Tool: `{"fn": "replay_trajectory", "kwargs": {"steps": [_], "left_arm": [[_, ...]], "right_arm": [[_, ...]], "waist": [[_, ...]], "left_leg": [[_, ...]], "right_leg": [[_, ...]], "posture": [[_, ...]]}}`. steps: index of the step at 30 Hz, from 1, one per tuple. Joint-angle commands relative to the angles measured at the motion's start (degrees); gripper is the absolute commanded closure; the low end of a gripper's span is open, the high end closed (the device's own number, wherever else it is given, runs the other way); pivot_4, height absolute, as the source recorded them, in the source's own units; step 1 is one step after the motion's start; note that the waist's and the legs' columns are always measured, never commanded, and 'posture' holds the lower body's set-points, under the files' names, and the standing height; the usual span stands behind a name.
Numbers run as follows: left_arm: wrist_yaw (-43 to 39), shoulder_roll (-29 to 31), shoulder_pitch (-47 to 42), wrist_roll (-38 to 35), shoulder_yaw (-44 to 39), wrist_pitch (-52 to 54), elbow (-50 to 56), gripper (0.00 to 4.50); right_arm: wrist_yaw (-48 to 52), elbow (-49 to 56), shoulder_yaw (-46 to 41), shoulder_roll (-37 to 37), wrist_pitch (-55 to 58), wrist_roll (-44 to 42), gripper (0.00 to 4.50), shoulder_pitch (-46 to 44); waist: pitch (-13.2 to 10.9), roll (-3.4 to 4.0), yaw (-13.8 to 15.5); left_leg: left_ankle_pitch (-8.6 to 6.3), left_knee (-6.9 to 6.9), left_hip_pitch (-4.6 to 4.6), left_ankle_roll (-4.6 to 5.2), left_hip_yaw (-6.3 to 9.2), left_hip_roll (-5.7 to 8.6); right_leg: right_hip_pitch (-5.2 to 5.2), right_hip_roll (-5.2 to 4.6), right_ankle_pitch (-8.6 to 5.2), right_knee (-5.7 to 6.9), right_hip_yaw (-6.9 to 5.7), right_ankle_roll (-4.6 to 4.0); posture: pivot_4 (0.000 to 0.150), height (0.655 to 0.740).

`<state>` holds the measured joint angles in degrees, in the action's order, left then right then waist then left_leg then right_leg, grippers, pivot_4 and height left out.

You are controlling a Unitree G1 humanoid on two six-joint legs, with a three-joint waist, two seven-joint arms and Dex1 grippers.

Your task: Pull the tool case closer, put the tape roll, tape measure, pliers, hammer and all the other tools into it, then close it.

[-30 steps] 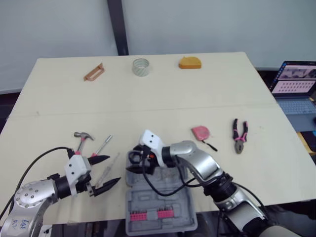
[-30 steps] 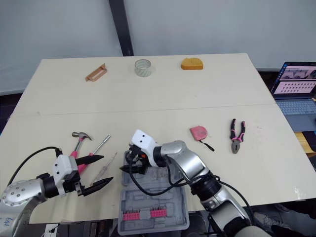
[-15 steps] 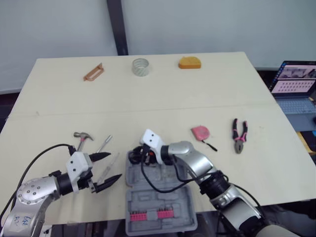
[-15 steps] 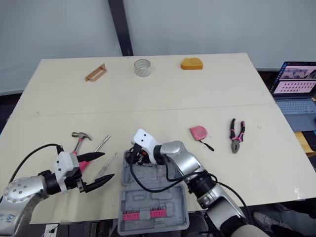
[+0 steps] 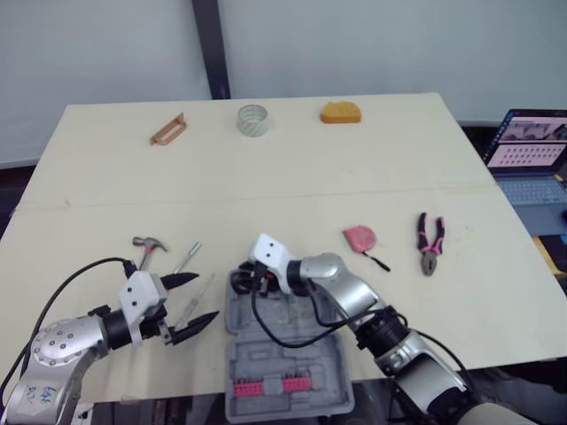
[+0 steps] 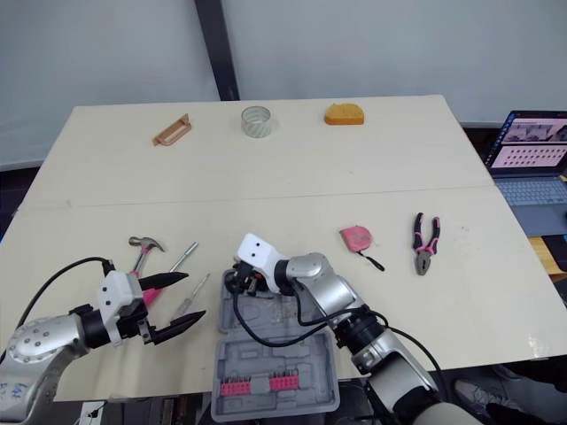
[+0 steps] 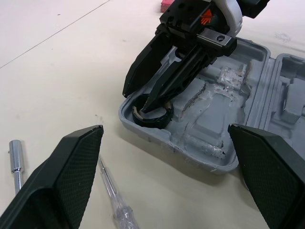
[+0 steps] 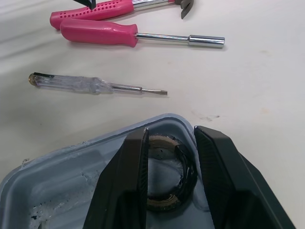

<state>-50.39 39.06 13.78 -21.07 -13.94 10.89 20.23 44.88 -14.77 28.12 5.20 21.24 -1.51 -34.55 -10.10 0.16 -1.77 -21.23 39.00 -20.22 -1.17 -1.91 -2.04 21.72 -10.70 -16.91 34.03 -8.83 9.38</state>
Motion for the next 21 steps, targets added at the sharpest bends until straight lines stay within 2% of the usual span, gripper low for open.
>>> {"fn": "replay_trajectory", "kwargs": {"steps": [1,2,3,14,17,20,21], "left_arm": [[0.16,0.47,-0.06,-0.10,0.00,-0.25,1.89,0.00],[0.17,0.47,-0.04,-0.10,0.00,-0.25,1.91,0.00],[0.15,0.51,-0.07,-0.09,-0.02,-0.25,1.82,0.00],[0.15,0.66,-0.05,-0.06,-0.07,-0.41,1.58,0.00],[0.14,0.65,-0.23,-0.02,-0.02,-0.49,1.39,0.00],[0.17,0.64,-0.53,-0.03,0.08,-0.40,1.26,0.00],[0.17,0.63,-0.54,-0.01,0.09,-0.40,1.22,0.00]], "right_arm": [[0.61,1.29,-0.61,-0.94,-0.90,-0.61,3.70,0.21],[0.62,1.33,-0.61,-0.94,-0.90,-0.62,4.21,0.24],[0.52,1.24,-0.70,-1.05,-0.84,-0.66,4.44,0.21],[0.93,1.20,-1.00,-1.44,-0.67,-1.06,4.44,0.04],[0.77,1.38,-1.33,-1.69,-0.37,-1.31,3.70,0.06],[0.67,1.35,-1.58,-1.90,-0.36,-1.31,2.28,-0.03],[0.71,1.45,-1.69,-1.96,-0.26,-1.36,2.28,-0.06]], "waist": [[0.00,0.00,-0.01],[0.00,0.00,0.00],[0.00,0.00,0.01],[0.00,0.00,0.00],[0.00,0.00,0.00],[0.00,0.00,0.02],[0.00,0.00,0.01]], "left_leg": [[0.00,0.00,0.00,0.00,0.00,0.00],[0.00,0.00,0.00,0.00,0.00,0.00],[0.00,0.00,0.00,0.00,0.00,0.00],[0.00,0.00,0.00,0.00,0.00,0.00],[0.00,0.00,0.00,0.00,0.00,0.00],[0.00,0.00,0.00,0.00,0.00,0.00],[0.00,0.00,0.00,0.00,0.00,0.00]], "right_leg": [[0.00,0.00,0.00,0.00,0.00,0.00],[0.00,0.00,0.00,0.00,0.00,0.00],[0.00,0.00,0.00,0.00,0.00,0.00],[0.00,0.00,0.00,0.00,0.01,0.00],[0.00,0.00,0.00,0.00,0.01,0.00],[0.00,0.00,0.00,0.00,0.01,0.00],[0.00,0.00,0.00,0.00,0.01,0.00]], "posture": [[0.150,0.7400],[0.150,0.7400],[0.150,0.7400],[0.150,0.7400],[0.150,0.7400],[0.150,0.7400],[0.150,0.7400]]}}
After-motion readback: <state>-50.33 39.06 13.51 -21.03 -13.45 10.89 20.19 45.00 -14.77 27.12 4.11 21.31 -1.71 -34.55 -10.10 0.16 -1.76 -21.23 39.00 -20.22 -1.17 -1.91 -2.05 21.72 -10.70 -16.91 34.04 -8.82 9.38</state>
